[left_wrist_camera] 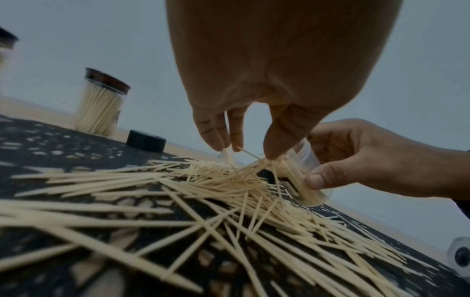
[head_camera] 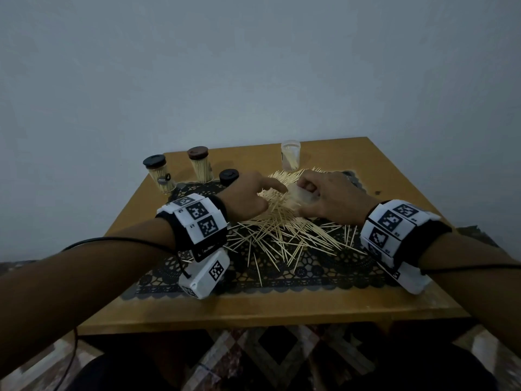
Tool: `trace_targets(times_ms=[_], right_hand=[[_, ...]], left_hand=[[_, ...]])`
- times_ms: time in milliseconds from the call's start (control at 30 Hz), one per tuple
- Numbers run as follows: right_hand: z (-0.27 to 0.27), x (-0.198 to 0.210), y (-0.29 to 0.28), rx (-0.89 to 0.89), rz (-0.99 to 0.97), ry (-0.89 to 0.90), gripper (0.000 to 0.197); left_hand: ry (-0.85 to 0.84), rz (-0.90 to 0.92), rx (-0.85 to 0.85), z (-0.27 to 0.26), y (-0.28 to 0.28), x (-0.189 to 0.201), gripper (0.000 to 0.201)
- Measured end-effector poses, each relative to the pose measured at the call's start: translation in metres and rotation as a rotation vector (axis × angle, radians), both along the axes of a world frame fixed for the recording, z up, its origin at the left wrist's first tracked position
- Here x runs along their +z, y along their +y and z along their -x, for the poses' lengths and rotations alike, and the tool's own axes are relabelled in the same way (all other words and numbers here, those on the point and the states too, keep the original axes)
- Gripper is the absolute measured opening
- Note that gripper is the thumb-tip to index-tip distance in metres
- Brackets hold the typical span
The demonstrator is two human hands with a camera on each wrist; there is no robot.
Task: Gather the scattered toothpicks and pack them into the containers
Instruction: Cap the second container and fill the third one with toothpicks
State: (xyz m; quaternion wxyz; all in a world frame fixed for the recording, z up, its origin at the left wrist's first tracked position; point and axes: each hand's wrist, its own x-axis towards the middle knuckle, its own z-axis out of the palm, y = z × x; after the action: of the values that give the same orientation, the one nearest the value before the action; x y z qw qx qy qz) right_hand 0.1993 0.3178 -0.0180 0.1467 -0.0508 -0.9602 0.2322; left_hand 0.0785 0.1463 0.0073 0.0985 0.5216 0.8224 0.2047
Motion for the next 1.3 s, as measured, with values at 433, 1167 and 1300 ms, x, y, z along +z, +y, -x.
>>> trace_targets(times_ms=[433, 1167, 1300], right_hand=[[0.0, -0.001, 0.003, 0.028, 0.058, 0.017, 0.04], [-0.012, 0.026, 0.036, -0.225, 0.058, 0.142, 0.031], [-0.016, 0.042, 0.049, -0.272, 0.074, 0.181, 0.033]], left_hand=[[-0.043, 0.029, -0.079, -0.008, 0.009, 0.001, 0.05], [0.512, 0.459, -0.629, -0.098, 0.056, -0.026, 0.064], [0.582, 0.566, -0.703, -0.109, 0.075, -0.037, 0.062]])
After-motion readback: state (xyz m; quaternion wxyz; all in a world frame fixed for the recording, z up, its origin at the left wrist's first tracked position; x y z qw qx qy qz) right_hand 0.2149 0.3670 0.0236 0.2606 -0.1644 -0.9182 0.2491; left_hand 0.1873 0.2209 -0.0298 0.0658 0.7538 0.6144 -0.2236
